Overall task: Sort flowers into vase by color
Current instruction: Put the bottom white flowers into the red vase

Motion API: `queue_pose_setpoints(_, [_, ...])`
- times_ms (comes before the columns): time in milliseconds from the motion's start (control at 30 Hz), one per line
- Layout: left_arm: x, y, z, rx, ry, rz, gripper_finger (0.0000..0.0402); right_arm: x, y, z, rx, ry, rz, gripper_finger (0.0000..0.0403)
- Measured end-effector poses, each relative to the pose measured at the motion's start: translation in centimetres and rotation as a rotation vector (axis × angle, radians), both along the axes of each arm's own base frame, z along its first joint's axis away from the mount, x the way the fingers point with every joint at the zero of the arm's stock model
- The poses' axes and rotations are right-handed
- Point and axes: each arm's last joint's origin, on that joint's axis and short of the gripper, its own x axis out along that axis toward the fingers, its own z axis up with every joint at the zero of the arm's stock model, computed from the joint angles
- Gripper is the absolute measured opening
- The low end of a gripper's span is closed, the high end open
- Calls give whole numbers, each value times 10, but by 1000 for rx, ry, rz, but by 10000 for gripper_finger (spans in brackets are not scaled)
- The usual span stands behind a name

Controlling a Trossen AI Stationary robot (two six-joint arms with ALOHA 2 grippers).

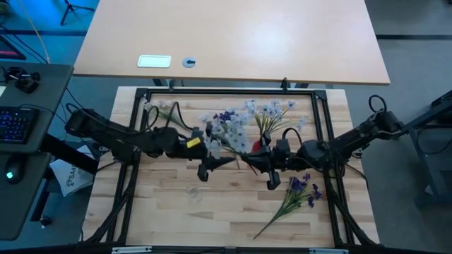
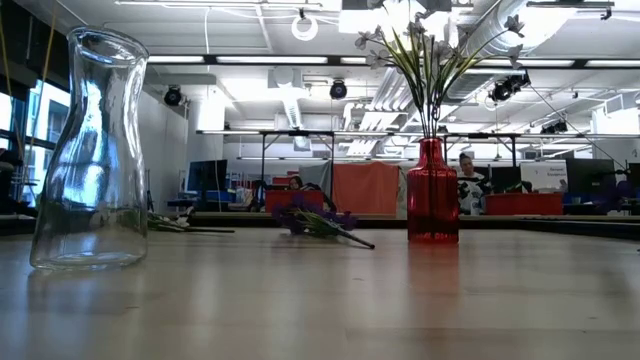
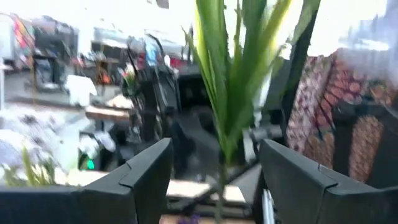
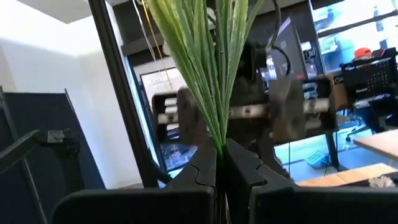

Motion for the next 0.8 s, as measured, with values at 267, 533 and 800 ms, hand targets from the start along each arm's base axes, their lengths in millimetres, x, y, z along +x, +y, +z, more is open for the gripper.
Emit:
queue_pose_setpoints(267, [2,5,0,20,-8,-1,230,9,-3,-6,11,-14,-9,1])
queue_pose_setpoints(533, [11,2,-9,40,-12,-2,230,18,-4,-16,41,4,30,1])
queue_pose_setpoints(800, [9,1,-3,45,-67,-79,179,18,-3,-19,18,37,39,7])
